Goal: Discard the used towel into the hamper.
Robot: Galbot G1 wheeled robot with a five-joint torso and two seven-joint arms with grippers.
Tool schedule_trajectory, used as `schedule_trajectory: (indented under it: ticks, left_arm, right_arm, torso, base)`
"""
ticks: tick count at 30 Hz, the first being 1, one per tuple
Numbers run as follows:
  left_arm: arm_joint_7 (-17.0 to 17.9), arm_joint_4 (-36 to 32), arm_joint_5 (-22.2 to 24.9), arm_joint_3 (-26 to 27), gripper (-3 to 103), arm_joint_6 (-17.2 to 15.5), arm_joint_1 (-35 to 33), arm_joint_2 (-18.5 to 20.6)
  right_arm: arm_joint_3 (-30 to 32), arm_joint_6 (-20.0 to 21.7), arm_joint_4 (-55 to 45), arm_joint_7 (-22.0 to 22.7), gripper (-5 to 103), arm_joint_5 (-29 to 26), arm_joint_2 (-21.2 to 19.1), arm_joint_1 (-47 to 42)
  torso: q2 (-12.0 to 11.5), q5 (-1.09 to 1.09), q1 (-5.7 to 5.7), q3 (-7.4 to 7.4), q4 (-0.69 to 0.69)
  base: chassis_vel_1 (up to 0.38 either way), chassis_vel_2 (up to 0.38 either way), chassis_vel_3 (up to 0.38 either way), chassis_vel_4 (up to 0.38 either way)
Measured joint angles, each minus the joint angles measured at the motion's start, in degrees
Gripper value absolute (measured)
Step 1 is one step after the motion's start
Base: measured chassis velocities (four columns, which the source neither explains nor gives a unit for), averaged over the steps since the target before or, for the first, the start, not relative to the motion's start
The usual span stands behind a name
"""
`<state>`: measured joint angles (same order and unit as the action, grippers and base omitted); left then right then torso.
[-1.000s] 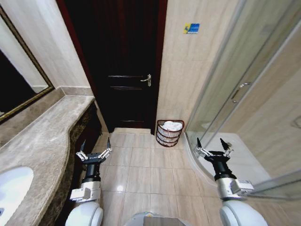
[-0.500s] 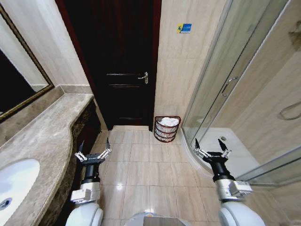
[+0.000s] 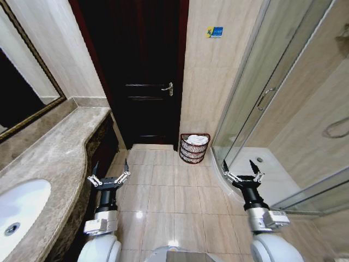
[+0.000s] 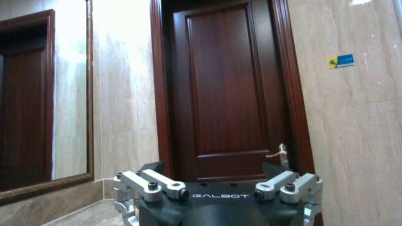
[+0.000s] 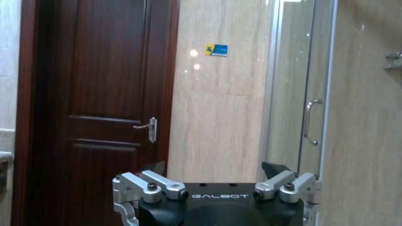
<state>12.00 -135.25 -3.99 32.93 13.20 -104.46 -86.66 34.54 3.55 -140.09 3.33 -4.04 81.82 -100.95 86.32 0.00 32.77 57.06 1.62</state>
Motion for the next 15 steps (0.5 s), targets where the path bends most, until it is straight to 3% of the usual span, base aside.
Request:
schedule_trajectory:
  ticks: [7,12,15]
  left_arm:
    - [2.43,0.59,-0.03,-0.9,100,0.38,0.62,0.01]
    - [2.14,-0.74,2.47,-1.31,100,-3.7,0.92,1.0]
    - [1.87,-1.08,3.0,-1.25,100,-4.51,0.97,1.27]
  right_arm:
    - [-0.19,0.31,0.49,0.36,100,-0.43,0.22,0.42]
    - [-0.2,1.62,0.27,0.35,100,-3.87,0.69,0.7]
    - [-0.26,2.25,0.14,0.48,100,-4.55,0.76,0.81]
  torso:
    - [0.0,-0.01,-0.01,-0.01,0.02]
    - [0.0,0.0,-0.01,-0.01,0.0]
    - [0.0,0.0,-0.01,-0.01,0.0]
  base:
    - [0.0,0.0,0.0,0.0]
    - [0.0,0.0,0.0,0.0]
    - [0.0,0.0,0.0,0.0]
